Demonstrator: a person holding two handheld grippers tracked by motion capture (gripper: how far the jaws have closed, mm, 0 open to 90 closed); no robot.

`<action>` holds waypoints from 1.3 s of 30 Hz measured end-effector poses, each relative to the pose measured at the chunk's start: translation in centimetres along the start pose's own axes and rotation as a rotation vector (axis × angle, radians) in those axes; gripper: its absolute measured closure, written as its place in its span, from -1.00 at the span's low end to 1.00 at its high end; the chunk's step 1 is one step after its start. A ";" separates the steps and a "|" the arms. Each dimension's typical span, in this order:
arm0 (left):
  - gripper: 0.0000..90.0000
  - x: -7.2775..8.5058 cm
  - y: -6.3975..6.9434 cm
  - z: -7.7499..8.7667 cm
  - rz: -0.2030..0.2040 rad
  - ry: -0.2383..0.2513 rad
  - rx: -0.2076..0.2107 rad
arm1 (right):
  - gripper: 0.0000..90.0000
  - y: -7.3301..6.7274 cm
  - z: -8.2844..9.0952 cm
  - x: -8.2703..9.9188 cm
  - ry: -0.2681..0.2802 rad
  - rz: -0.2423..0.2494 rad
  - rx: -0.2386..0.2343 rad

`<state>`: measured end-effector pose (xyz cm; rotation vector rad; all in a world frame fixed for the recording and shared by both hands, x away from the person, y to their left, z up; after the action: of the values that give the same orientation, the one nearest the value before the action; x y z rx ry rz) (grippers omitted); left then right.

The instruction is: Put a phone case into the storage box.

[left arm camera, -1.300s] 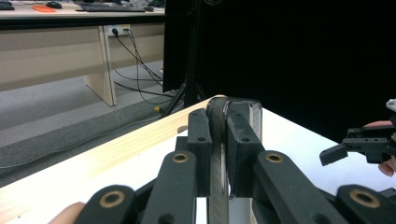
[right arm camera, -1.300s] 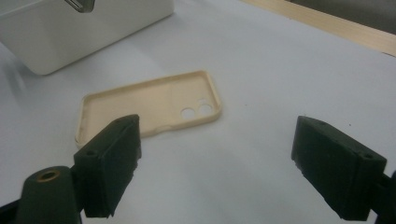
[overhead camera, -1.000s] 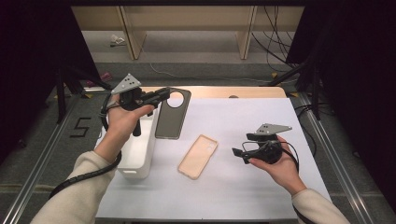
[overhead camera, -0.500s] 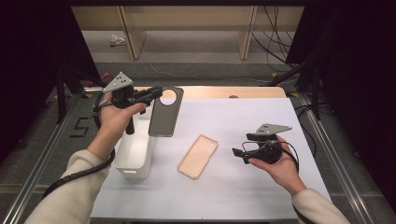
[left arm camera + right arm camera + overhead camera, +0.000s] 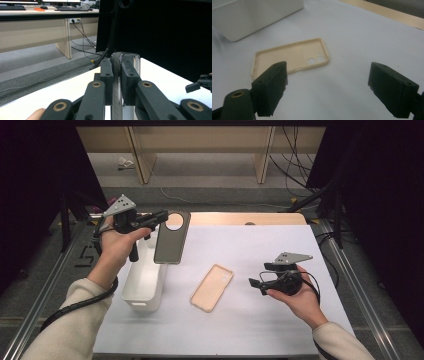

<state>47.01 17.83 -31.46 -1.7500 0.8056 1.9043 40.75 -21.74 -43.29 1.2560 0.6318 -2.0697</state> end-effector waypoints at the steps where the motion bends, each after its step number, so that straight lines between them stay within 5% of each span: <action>1: 0.81 0.0 -0.1 0.0 -0.001 0.001 -0.003 | -0.63 0.0 0.0 0.0 0.000 -0.002 0.000; 39: 0.81 -1.0 -3.8 1.0 -0.009 -0.001 -0.060 | -0.63 0.1 -0.1 0.1 -0.002 -0.002 -0.003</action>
<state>48.85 21.37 -30.93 -1.7851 0.7457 1.9421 40.81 -21.78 -43.40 1.2520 0.6353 -2.0706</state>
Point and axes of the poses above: each handheld gripper's, and its own axes: z roughly backward along the jaws, x roughly out of its underside, y roughly to its right, the point moved 3 cm from there along -z, roughly forward along the jaws, and after that the axes turned 10 degrees about y, right-handed, at the moved point
